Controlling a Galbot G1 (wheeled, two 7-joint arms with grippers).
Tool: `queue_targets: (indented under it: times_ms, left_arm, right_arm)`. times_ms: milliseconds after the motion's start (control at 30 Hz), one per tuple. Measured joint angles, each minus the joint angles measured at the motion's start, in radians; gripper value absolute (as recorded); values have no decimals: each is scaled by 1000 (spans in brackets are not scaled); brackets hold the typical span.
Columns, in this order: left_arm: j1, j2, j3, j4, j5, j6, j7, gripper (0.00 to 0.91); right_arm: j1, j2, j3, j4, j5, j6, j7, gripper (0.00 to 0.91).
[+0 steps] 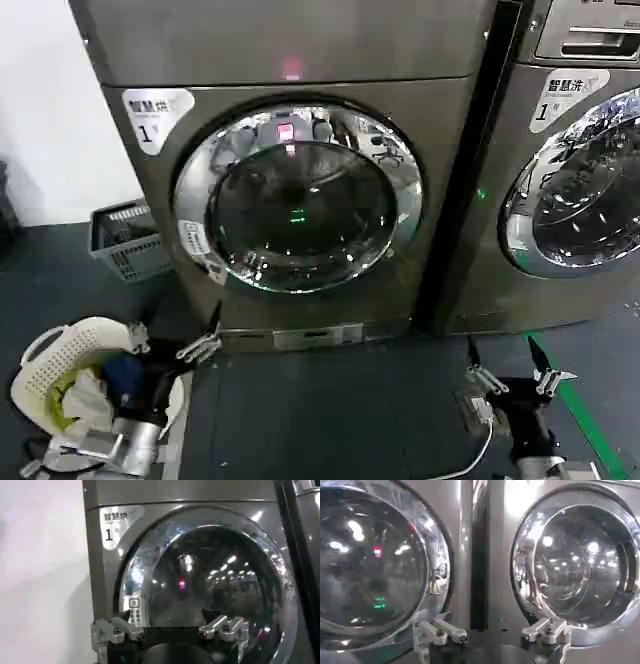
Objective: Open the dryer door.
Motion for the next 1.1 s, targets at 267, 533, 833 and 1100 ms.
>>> queue_targets:
  times_ms: [267, 533, 833, 1100]
  left_arm:
    - [5, 10, 3, -22, -10, 78, 28, 907]
    - [0, 22, 10, -36, -48, 137, -1, 907]
    - [18, 15, -4, -68, -84, 179, 18, 907]
    - [45, 7, -9, -91, -93, 168, 30, 907]
  right_arm:
    - [95, -127, 71, -20, 179, -142, -160, 907]
    - [260, -351, 7, -122, 312, -119, -324, 907]
    - [480, -535, -203, -237, 408, -202, -355, 907]
    - [704, -548, -428, -322, 452, -227, -349, 907]
